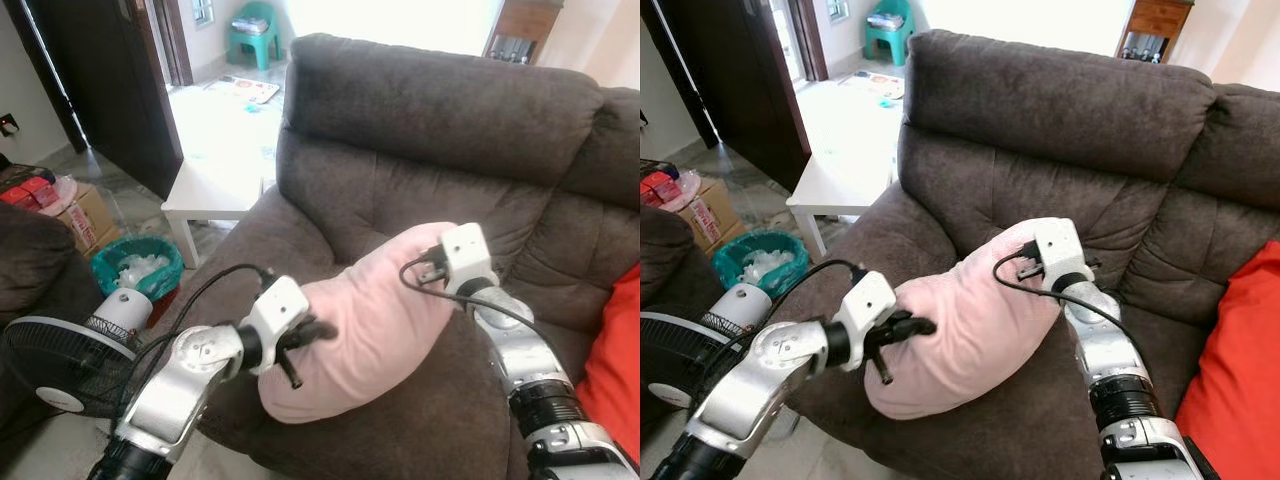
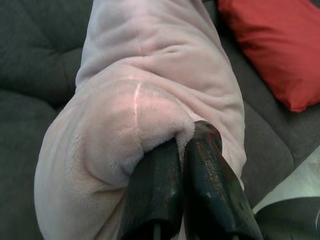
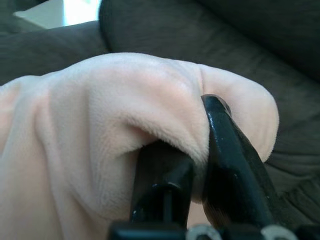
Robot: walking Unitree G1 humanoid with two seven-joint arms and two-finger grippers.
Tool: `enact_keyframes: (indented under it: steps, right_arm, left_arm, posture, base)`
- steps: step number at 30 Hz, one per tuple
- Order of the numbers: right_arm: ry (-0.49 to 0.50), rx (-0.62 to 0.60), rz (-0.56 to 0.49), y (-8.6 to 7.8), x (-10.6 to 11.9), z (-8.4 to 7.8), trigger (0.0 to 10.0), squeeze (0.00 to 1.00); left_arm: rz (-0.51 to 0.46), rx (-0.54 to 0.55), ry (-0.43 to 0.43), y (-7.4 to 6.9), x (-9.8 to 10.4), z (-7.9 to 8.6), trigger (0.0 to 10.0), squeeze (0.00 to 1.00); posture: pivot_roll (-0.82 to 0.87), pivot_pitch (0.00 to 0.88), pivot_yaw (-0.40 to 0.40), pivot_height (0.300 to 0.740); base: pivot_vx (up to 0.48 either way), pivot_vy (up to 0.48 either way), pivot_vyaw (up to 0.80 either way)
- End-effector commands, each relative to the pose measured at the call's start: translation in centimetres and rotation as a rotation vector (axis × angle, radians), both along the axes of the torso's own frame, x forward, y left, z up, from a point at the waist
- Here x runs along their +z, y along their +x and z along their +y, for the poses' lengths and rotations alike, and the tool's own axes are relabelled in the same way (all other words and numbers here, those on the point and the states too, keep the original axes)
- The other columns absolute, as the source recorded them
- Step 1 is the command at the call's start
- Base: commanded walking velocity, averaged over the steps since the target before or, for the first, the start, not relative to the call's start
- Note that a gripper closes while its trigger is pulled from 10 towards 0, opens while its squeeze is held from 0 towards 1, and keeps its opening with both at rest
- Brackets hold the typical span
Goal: Move the pillow to the sofa from floor
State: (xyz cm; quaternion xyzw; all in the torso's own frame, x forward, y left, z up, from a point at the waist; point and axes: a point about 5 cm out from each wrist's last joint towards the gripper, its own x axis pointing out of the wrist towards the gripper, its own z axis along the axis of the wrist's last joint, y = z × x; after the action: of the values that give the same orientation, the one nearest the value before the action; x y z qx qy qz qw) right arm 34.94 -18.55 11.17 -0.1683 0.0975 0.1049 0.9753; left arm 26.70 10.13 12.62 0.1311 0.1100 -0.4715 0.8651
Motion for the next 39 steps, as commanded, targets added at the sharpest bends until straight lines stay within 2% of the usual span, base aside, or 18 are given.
enact_keyframes:
  steps: [1,4,5,7,8,17,26,27,28,29,30,31,32,39]
  right_arm:
    - [0.014,0.079,-0.043,0.2,1.1,1.5,10.0,0.0]
    - [0.008,0.087,-0.032,0.1,0.9,1.5,10.0,0.0]
    - [0.011,0.098,-0.023,0.1,0.7,1.6,10.0,0.4]
    - [0.016,0.11,-0.016,0.0,0.6,1.7,10.0,0.4]
    - [0.008,0.115,-0.014,-0.1,0.5,1.7,10.0,1.0]
    - [0.006,0.123,-0.018,-0.1,0.6,1.7,10.0,1.0]
    - [-0.023,0.116,-0.032,0.1,0.9,1.4,10.0,1.0]
    - [-0.045,0.12,-0.032,0.1,1.0,1.3,10.0,0.93]
    - [-0.055,0.126,-0.03,0.1,0.9,1.3,10.0,0.63]
    - [-0.064,0.132,-0.027,0.1,0.9,1.2,10.0,0.54]
    - [-0.071,0.135,-0.025,0.0,0.8,1.2,10.0,0.54]
    - [-0.083,0.147,-0.015,0.0,0.7,1.2,10.0,0.1]
    - [-0.091,0.152,-0.011,-0.1,0.6,1.2,10.0,0.0]
    - [-0.156,0.169,0.003,-0.1,0.3,1.1,10.0,0.0]
  left_arm:
    - [-0.06,-0.056,-0.044,-0.2,1.7,-0.8,10.0,0.0]
    - [-0.054,-0.05,-0.024,-0.2,1.4,-0.5,10.0,0.0]
    - [-0.05,-0.048,-0.009,-0.1,1.2,-0.4,10.0,0.0]
    - [-0.049,-0.047,-0.002,-0.1,1.1,-0.3,10.0,0.0]
    - [-0.047,-0.043,0.009,0.0,0.9,-0.2,10.0,0.0]
    - [-0.044,0.003,0.036,0.4,0.1,0.8,10.0,0.0]
    - [-0.081,0.082,0.045,1.3,0.1,1.7,10.0,0.0]
    - [-0.092,0.106,0.038,1.5,0.1,1.8,10.0,0.0]
    - [-0.095,0.111,0.043,1.6,0.0,1.8,10.0,0.0]
    - [-0.095,0.117,0.045,1.6,-0.1,1.9,10.0,0.0]
    - [-0.096,0.121,0.046,1.7,-0.1,1.9,10.0,0.0]
    - [-0.096,0.125,0.051,1.7,-0.3,2.0,10.0,0.0]
    - [-0.097,0.129,0.054,1.7,-0.4,2.0,10.0,0.0]
    - [-0.109,0.161,0.066,2.0,-0.7,2.4,10.0,0.0]
  posture:
    - [0.09,0.012,-0.076,0.74]
    - [0.09,0.012,-0.076,0.74]
    - [0.09,0.013,-0.076,0.74]
    - [0.09,0.013,-0.076,0.74]
    - [0.09,0.013,-0.076,0.74]
    - [0.08,0.015,-0.076,0.74]
    - [0.08,0.012,-0.077,0.74]
    - [0.08,0.012,-0.077,0.74]
    - [0.08,0.012,-0.077,0.74]
    - [0.08,0.012,-0.077,0.74]
    - [0.08,0.012,-0.077,0.74]
    - [0.08,0.012,-0.077,0.74]
    - [0.08,0.008,-0.075,0.74]
    - [0.08,0.007,-0.075,0.74]
  base:
    - [0.0,0.0,0.0]
    - [0.0,0.0,0.0]
    - [0.0,0.0,0.0]
    - [0.0,0.0,0.0]
    - [0.0,0.0,0.0]
    - [0.0,0.0,0.0]
    - [0.0,0.0,0.0]
    - [0.0,0.0,0.0]
    - [0.0,0.0,0.0]
    - [0.0,0.0,0.0]
    - [0.0,0.0,0.0]
    - [0.0,0.0,0.0]
    - [0.0,0.0,0.0]
    - [0.0,0.0,0.0]
